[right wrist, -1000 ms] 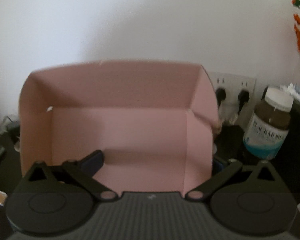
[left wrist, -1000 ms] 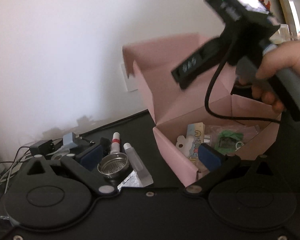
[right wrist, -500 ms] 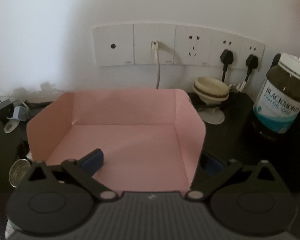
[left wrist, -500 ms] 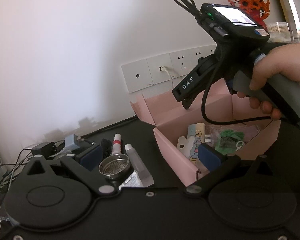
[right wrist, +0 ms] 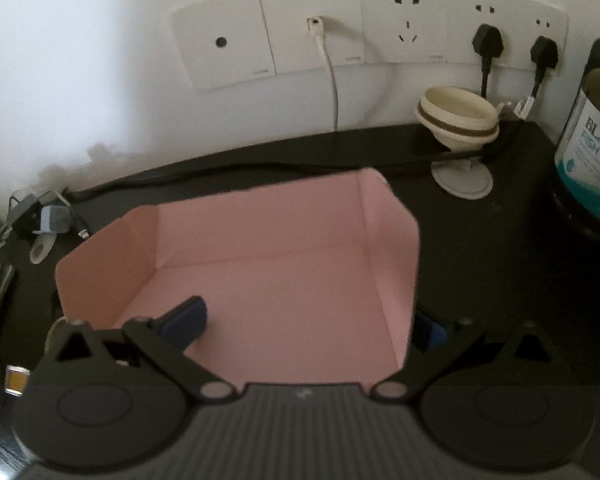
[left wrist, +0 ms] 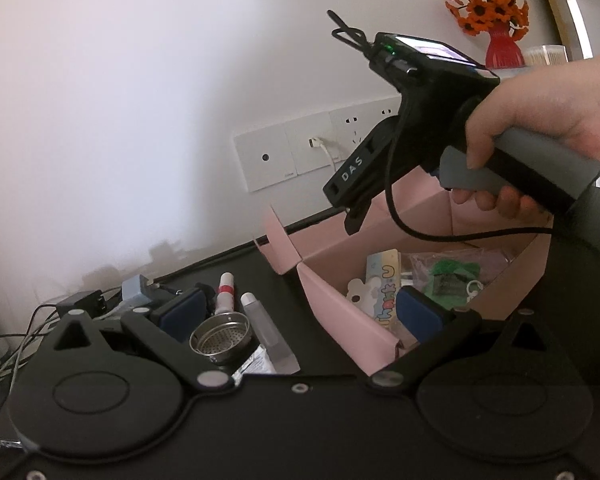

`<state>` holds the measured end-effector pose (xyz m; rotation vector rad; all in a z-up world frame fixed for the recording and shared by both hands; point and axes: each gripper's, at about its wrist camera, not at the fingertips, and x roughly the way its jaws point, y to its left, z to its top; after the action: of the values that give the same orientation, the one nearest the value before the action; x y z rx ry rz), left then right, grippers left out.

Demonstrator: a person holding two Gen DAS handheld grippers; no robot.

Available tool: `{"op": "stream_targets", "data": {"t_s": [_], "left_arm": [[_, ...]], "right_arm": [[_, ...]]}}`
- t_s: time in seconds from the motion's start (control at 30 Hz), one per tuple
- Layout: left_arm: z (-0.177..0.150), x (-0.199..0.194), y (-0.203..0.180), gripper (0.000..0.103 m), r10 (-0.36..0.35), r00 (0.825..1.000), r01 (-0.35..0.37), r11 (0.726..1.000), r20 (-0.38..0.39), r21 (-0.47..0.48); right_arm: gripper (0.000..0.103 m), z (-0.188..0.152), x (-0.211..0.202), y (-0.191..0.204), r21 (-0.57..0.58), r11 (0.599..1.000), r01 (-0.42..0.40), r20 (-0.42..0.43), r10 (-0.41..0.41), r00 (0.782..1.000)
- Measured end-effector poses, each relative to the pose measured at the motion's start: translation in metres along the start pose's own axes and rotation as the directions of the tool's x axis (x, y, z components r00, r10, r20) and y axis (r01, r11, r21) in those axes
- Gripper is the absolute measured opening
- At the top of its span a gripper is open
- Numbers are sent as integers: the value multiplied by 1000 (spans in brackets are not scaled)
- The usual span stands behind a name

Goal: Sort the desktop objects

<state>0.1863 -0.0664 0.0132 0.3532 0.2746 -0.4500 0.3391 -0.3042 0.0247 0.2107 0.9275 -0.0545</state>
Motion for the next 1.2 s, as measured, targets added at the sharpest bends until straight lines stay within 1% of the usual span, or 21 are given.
{"op": "stream_targets", "data": {"t_s": [0.17,0.33,0.53,0.63,0.83,0.93,1.07,1.2], "left_arm": [[-1,0,0,103,-5,1000,5,1000,2,2],[-1,0,-1,103,-4,1000,4,1000,7,19],[-1,4,1,103,11,1000,-11,1000,-4,26],[1,6,3,103,6,1000,-6,1000,-12,19],[2,5,2,103,15,1000,-15,999,-5,40],[3,6,3,103,11,1000,-11,999,-9,38],[3,6,1,103,30,1000,-30,998,-8,50],[4,6,1,103,34,999,-34,998,-13,49]], "right_arm": [[102,0,-2,4,-18,1000,21,11,-21,1000],[102,-3,-5,4,-26,1000,16,17,-15,1000],[102,-7,-6,2,18,1000,2,27,-3,1000],[102,-8,-8,6,10,1000,24,42,-24,999],[102,-10,-6,17,4,997,72,75,-73,995],[102,-7,-3,17,3,997,77,72,-77,994],[102,-6,-2,14,27,997,72,62,-73,995],[102,-7,-1,17,32,996,80,67,-82,994]]}}
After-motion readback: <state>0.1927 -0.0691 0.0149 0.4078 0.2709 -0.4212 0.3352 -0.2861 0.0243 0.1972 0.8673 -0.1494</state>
